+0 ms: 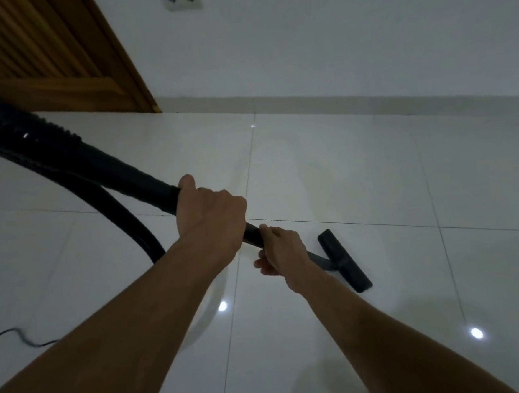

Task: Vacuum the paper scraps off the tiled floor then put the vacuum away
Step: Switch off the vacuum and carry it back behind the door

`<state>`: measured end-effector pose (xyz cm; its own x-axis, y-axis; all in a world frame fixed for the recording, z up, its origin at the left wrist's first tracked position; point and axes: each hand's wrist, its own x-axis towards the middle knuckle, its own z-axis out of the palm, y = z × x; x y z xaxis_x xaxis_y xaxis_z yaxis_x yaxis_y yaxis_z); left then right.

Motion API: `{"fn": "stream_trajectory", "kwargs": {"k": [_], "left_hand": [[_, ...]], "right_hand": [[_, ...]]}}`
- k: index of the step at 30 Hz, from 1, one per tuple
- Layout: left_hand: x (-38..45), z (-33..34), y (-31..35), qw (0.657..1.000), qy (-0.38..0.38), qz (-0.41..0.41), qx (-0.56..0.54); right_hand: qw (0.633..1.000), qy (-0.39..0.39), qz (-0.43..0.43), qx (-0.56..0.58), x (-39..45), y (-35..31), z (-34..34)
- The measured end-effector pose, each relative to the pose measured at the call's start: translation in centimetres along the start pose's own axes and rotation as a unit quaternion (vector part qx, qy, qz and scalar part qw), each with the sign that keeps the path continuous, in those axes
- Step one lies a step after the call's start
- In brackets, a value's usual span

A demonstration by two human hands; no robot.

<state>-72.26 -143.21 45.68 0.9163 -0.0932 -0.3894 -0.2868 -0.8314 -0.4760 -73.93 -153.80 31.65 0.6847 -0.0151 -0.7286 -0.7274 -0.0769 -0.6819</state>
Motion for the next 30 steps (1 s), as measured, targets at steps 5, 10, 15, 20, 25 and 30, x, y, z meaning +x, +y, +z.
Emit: {"fn": "stream_trajectory", "kwargs": {"k": [5,10,15,20,25,30], "left_hand": [[-1.1,2.9,-6.0,0.998,0.064,-0.005,0.026],[-1.5,5.4,-10.8,0.993,0.098,-0.012,0.057],[0.0,7.2,-14.7,0.989,0.13,0.008,0.069],[1.1,11.1,-19.8,0.95,0.311,0.021,-0.025],[2.0,17.2,-20.4,0.86,0.466,-0.083,-0.191],[2.7,20.5,-20.8,0.698,0.586,-0.123,-0.392]], "right_hand": [[0.935,-0.005,-0.244,-0.256,-0.3,1.4,4.8],[0.887,0.011,-0.359,-0.291,1.7,1.4,12.9],[0.894,-0.007,-0.4,-0.202,1.8,-0.2,17.2],[0.892,-0.025,-0.433,-0.129,3.4,-0.8,20.0],[0.874,-0.027,-0.478,-0.085,4.2,-0.7,23.2],[0.843,-0.04,-0.533,-0.066,4.5,-1.3,27.2]]}}
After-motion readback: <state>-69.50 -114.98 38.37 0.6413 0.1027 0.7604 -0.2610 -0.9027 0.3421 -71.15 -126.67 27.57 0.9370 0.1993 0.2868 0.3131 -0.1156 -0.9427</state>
